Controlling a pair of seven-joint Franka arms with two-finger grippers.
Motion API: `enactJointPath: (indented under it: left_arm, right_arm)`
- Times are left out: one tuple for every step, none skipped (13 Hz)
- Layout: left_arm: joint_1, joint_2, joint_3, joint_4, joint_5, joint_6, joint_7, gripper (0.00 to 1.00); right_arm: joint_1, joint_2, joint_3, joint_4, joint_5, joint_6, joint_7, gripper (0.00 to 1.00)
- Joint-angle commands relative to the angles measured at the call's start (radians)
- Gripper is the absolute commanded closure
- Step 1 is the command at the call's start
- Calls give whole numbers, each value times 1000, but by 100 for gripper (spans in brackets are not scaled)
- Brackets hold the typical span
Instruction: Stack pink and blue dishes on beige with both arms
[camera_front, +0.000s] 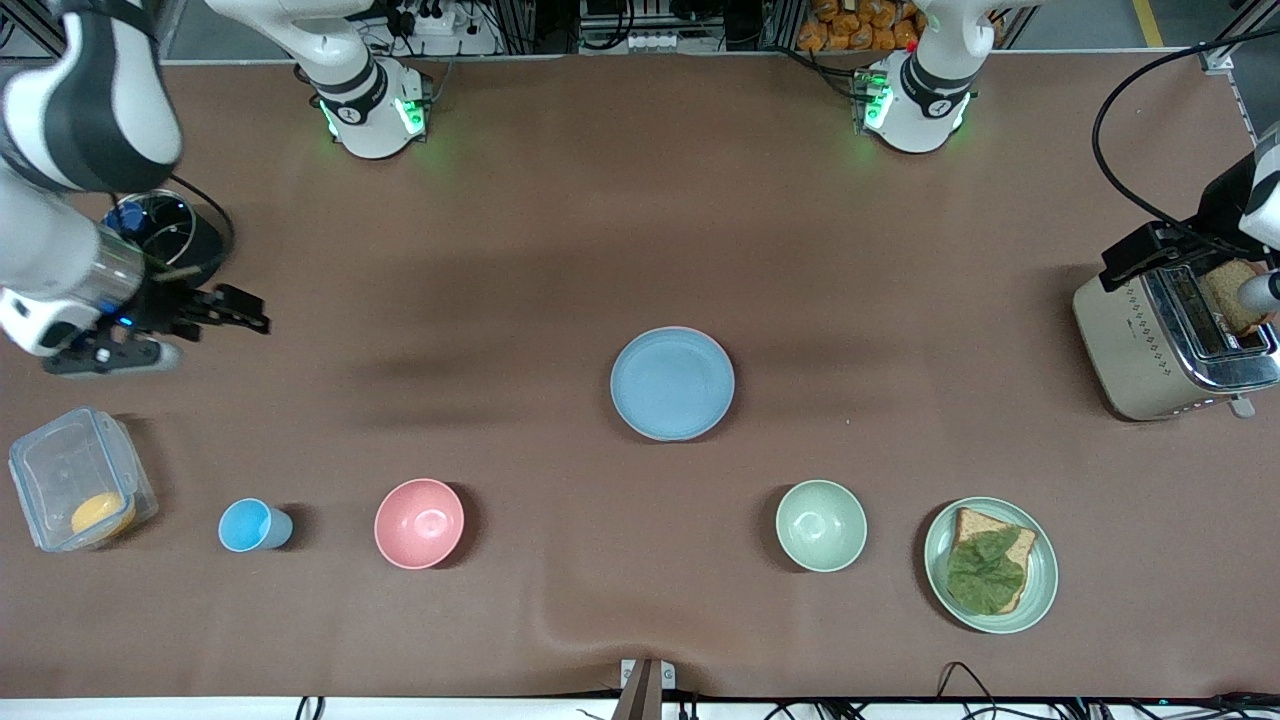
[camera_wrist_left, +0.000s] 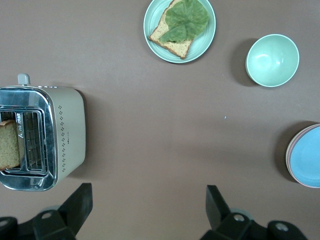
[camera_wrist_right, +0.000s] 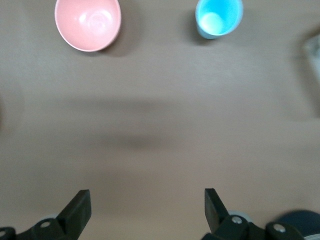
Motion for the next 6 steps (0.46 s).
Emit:
enactJointPath:
  left_arm:
    - [-6,-3,2,1,-23,-12,22,0]
    - [-6,-3,2,1,-23,-12,28,0]
    - [-4,-5,2,3,-22,-12,29,0]
    - [2,-9,2,9,-21,-13,29,0]
    - [7,-14,3,10,-21,-12,40,0]
    - [7,-14,6,13,-21,-12,65,0]
  right_arm:
    - [-31,-8,15,137,-93,-129,-19,0]
    - [-39,-11,17,168,-103,-151,-19,0]
    - [-43,-11,15,188,-101,-169,-16,0]
    - [-42,-11,17,215,-92,-186,-2,0]
    - [-39,-11,21,249,-89,-212,7,0]
    - [-37,-11,24,270,-87,-221,43,0]
